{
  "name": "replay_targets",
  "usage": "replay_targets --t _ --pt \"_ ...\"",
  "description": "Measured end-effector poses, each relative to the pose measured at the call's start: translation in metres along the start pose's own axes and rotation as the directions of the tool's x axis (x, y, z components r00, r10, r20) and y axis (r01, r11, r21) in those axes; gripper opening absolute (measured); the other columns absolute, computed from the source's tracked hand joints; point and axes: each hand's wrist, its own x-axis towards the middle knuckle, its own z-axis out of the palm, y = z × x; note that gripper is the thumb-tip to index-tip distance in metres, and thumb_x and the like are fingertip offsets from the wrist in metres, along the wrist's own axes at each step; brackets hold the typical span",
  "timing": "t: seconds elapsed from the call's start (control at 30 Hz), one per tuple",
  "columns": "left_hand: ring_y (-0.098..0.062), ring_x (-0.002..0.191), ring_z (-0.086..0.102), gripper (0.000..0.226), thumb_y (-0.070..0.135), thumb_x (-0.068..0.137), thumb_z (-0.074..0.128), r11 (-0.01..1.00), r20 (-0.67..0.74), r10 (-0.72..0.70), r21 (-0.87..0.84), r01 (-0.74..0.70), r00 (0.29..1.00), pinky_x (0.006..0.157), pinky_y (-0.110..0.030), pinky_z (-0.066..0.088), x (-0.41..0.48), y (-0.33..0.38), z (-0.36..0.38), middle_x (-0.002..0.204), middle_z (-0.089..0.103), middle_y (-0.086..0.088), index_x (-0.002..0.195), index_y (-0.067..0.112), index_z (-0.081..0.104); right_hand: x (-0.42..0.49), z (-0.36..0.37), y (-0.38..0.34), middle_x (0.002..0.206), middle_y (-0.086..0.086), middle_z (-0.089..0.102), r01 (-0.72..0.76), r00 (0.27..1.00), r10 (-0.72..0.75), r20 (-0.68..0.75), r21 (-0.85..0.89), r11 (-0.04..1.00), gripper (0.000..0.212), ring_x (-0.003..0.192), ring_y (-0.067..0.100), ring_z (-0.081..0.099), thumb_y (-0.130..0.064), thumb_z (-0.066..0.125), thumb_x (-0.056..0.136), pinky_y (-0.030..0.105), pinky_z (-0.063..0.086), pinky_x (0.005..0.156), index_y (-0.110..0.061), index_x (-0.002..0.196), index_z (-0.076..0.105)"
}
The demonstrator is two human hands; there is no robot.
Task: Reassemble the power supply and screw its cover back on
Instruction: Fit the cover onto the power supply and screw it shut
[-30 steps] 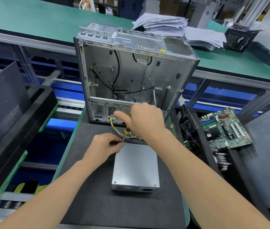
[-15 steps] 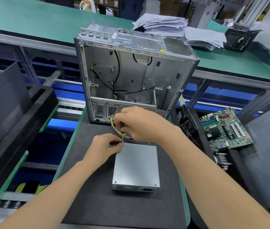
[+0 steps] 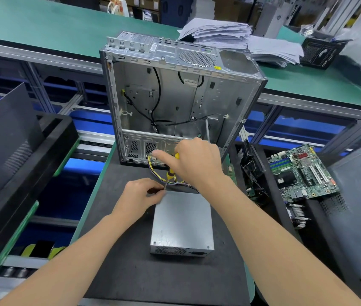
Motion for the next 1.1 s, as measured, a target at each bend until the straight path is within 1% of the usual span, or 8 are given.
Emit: replay_targets --t 0.1,0.23,0.37,0.53,0.73,0.93,1.0,1.1 --pt "0.004 0.084 0.064 0.005 0.023 0.086 0.083 1.000 0.003 0.000 -0.008 0.000 1.000 0.074 -0.003 0.041 0.000 0.001 0.000 0.082 0.072 0.016 0.089 0.019 0.081 -0.002 -0.004 0.003 0.069 -0.004 0.054 0.189 0.981 -0.191 0.030 0.051 0.981 0.065 0.067 0.025 0.059 -0.076 0.041 0.096 0.031 0.034 0.053 -0.020 0.065 0.053" --pt "0.007 0.084 0.063 0.004 0.023 0.087 0.082 1.000 0.017 -0.023 -0.001 0.023 1.000 0.072 -0.002 0.040 -0.001 0.002 -0.001 0.081 0.070 0.020 0.084 0.023 0.080 -0.005 -0.021 0.010 0.112 -0.010 0.055 0.591 0.766 -0.602 0.225 0.120 0.798 0.007 0.091 0.020 0.060 -0.030 0.064 0.096 0.036 0.048 0.064 -0.029 0.102 0.063" --pt "0.010 0.082 0.062 0.008 0.020 0.085 0.082 0.999 0.019 -0.030 0.010 0.030 0.999 0.071 -0.001 0.039 -0.002 0.003 -0.001 0.074 0.062 0.029 0.080 0.024 0.077 -0.005 -0.022 0.001 0.105 -0.010 0.056 0.628 0.700 -0.638 0.320 0.149 0.764 0.026 0.090 0.018 0.057 -0.004 0.060 0.089 0.036 0.047 0.063 -0.026 0.101 0.066" --pt "0.007 0.086 0.064 0.003 0.019 0.086 0.082 0.999 0.009 -0.045 -0.006 0.045 0.999 0.075 -0.002 0.041 -0.001 0.003 -0.001 0.083 0.070 0.020 0.089 0.019 0.081 -0.001 -0.019 0.005 0.091 -0.005 0.054 0.486 0.811 -0.526 0.255 0.208 0.849 0.004 0.087 0.024 0.057 -0.025 0.061 0.099 0.038 0.048 0.066 -0.021 0.101 0.060" --pt "0.009 0.085 0.064 0.006 0.016 0.085 0.083 0.999 -0.010 -0.028 -0.019 0.027 1.000 0.077 -0.001 0.041 -0.001 0.006 -0.001 0.082 0.071 0.017 0.091 0.017 0.082 0.004 -0.005 0.007 0.063 -0.002 0.045 0.269 0.937 -0.306 0.172 0.206 0.941 0.043 0.075 0.032 0.060 -0.060 0.059 0.096 0.033 0.035 0.060 -0.020 0.083 0.053" --pt "0.016 0.082 0.061 0.007 0.016 0.085 0.084 1.000 -0.013 0.001 -0.009 -0.001 1.000 0.077 0.000 0.040 -0.001 0.006 -0.001 0.081 0.067 0.020 0.091 0.014 0.082 0.000 0.002 -0.001 0.052 0.000 0.043 0.000 0.999 -0.001 0.036 0.009 1.000 0.080 0.050 0.023 0.046 -0.085 0.031 0.092 0.030 0.023 0.048 -0.015 0.055 0.041" --pt "0.014 0.082 0.062 0.006 0.016 0.085 0.083 1.000 -0.010 0.005 -0.012 -0.005 1.000 0.076 -0.001 0.040 0.000 0.006 -0.002 0.082 0.069 0.019 0.091 0.014 0.082 -0.001 0.002 0.000 0.057 -0.002 0.047 0.069 0.997 -0.070 0.024 0.046 0.997 0.075 0.055 0.024 0.051 -0.080 0.033 0.095 0.030 0.026 0.050 -0.016 0.059 0.049" --pt "0.010 0.081 0.062 0.003 0.016 0.086 0.083 1.000 0.000 0.006 -0.007 -0.006 1.000 0.073 -0.002 0.040 0.000 0.005 -0.002 0.080 0.068 0.019 0.087 0.015 0.080 -0.002 -0.006 0.010 0.091 -0.009 0.054 0.414 0.892 -0.437 0.114 0.180 0.892 0.036 0.078 0.019 0.057 -0.059 0.056 0.098 0.034 0.040 0.059 -0.026 0.087 0.062"
